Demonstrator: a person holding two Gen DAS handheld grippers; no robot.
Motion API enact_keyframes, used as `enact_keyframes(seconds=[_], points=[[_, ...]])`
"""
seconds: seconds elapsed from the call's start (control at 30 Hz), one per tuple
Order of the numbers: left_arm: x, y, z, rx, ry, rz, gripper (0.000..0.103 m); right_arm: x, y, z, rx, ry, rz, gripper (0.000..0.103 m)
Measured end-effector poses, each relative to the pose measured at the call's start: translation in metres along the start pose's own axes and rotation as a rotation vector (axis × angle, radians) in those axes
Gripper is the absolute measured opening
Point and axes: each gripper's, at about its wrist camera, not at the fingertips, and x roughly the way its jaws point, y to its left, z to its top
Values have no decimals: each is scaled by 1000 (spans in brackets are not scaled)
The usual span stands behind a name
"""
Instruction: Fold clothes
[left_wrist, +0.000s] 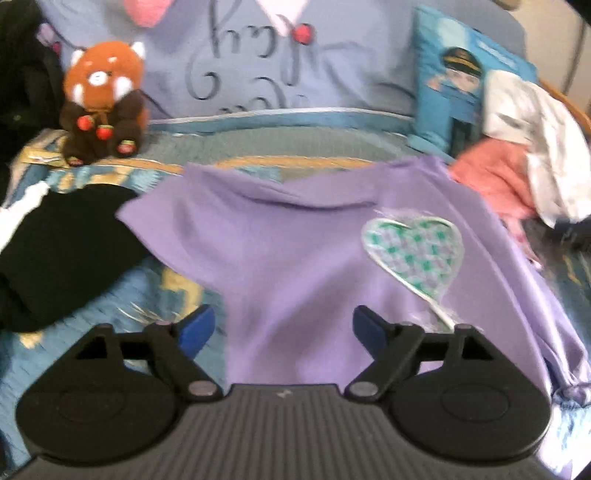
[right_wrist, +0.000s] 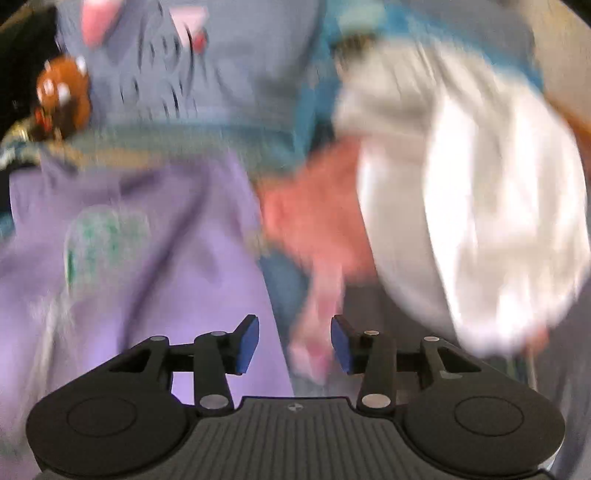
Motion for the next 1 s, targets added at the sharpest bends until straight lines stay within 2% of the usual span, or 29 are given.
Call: enact_keyframes(seconds=[0.1, 0.17, 0.2, 0.23, 0.27, 0.37, 0.47, 0.63, 0.73, 0.87, 0.97, 1.0], points=[[-1, -25, -10, 17, 14, 13, 91, 15, -22, -34, 112, 100, 57, 41], [0, -35, -14, 2, 23, 10, 91, 27, -34, -51, 194, 166, 121, 36], [1, -39, -15, -10, 27, 4, 92, 28, -34, -56, 204, 157, 131, 33], [2, -43, -17, -23, 31, -3, 92, 26, -32, -57, 193, 142, 132, 12], [2, -47, -18, -38, 35, -9, 92, 24, -30, -55, 181, 150, 143, 2], [2, -54, -21, -75, 44, -25, 92, 9, -19, -43, 101, 144, 129, 2], [3, -60, -25, -79, 57, -25, 92, -25, -23, -25, 27, 64, 49, 2], [4, -64, -31, -72, 61, -19, 92, -105, -75, 27, 9, -117, -216, 2], [5, -65, -31, -79, 57, -27, 92, -134, -112, 62, 37, -131, -285, 2], [8, -68, -32, -92, 56, -42, 92, -106, -118, 80, -81, -23, -451, 2], [11, -68, -35, -92, 62, -40, 92, -77, -121, 68, -77, 51, -502, 3], [11, -68, -35, -88, 62, -37, 92, -68, -122, 64, -76, 76, -519, 6]])
